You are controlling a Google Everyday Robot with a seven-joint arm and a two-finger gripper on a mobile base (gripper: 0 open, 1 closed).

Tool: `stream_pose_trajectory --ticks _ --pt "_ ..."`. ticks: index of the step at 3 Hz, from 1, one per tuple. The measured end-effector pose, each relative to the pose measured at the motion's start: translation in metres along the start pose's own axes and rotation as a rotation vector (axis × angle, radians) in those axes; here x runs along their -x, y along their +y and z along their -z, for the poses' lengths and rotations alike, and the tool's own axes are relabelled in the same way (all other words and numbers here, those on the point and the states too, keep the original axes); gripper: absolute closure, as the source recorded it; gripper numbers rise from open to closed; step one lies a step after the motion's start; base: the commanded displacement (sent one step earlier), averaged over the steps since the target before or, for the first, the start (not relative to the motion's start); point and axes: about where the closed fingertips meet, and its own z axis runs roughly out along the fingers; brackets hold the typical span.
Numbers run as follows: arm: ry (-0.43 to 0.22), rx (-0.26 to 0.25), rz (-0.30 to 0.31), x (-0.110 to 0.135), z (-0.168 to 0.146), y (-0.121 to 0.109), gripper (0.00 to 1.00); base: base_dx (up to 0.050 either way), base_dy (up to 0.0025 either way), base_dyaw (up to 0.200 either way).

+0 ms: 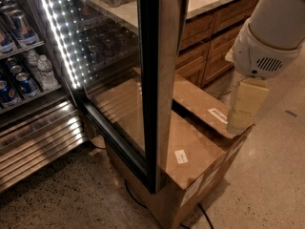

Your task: Close right fridge door

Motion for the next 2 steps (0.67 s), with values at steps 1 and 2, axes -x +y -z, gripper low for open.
stream_pose_trajectory --ticks 1,2 --pt "0.0 0.0 0.0 0.0 0.0 0.0 0.0 0.0 0.0 0.0" --pt "0.003 -0.013 0.023 0.0022 0.0035 -0.0048 0.0 0.0 0.0 0.0"
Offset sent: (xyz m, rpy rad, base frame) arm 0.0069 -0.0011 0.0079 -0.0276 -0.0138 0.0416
